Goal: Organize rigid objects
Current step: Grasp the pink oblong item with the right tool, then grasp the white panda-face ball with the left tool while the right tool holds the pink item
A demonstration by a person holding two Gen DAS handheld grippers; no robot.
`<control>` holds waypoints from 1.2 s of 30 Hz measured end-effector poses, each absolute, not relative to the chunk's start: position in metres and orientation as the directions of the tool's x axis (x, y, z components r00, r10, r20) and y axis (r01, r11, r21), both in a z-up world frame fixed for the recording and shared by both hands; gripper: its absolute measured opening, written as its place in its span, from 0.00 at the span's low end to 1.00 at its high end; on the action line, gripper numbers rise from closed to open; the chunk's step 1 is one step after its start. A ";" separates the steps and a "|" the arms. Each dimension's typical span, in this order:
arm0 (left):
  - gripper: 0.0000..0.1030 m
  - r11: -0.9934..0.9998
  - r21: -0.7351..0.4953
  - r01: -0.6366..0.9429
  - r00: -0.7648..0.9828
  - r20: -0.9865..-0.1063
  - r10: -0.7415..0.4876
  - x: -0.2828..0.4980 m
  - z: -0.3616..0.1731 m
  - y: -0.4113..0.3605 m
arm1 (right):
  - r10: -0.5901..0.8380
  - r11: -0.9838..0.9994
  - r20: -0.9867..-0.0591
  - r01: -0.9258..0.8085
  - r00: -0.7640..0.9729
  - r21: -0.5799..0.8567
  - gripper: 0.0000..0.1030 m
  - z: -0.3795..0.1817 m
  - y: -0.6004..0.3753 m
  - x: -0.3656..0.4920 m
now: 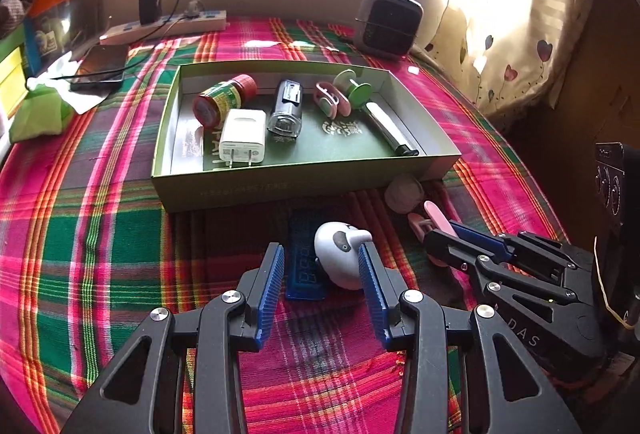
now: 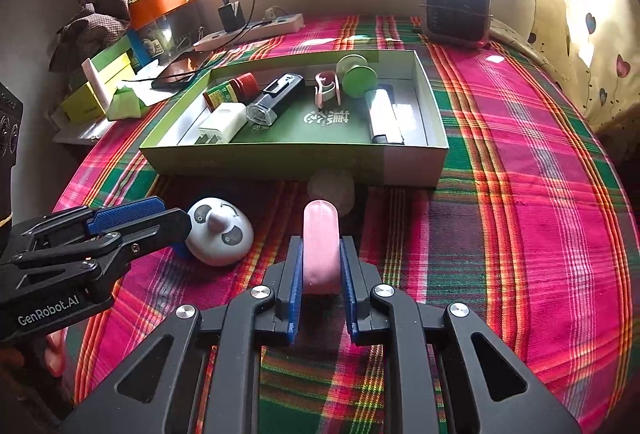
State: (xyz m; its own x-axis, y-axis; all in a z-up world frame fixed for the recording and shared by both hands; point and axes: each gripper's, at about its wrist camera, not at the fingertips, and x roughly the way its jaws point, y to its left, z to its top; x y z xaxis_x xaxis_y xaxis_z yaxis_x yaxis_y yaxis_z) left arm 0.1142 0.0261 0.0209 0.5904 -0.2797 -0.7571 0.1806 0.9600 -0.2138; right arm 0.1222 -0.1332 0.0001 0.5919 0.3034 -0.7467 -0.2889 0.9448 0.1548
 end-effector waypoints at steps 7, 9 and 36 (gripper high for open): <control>0.37 0.959 -0.196 0.205 0.584 -0.761 -0.281 0.116 0.020 0.013 | 0.298 0.950 -0.744 -0.264 0.599 0.167 0.18 0.000 -0.148 0.119; 0.37 0.960 -0.189 0.208 0.585 -0.762 -0.277 0.116 0.021 0.009 | 0.296 0.951 -0.743 -0.259 0.600 0.170 0.18 0.000 -0.152 0.119; 0.37 0.949 -0.117 0.292 0.575 -0.772 -0.272 0.122 0.022 -0.031 | 0.294 0.955 -0.733 -0.216 0.614 0.202 0.18 -0.001 -0.178 0.117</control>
State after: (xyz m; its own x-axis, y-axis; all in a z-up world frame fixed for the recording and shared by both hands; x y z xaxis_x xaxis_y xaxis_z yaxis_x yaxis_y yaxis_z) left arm 0.1224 -0.0307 0.0216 0.5750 -0.2719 -0.7717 0.2917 0.9493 -0.1171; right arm 0.1174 -0.1778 -0.0012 0.6138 0.2939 -0.7327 -0.2164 0.9552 0.2018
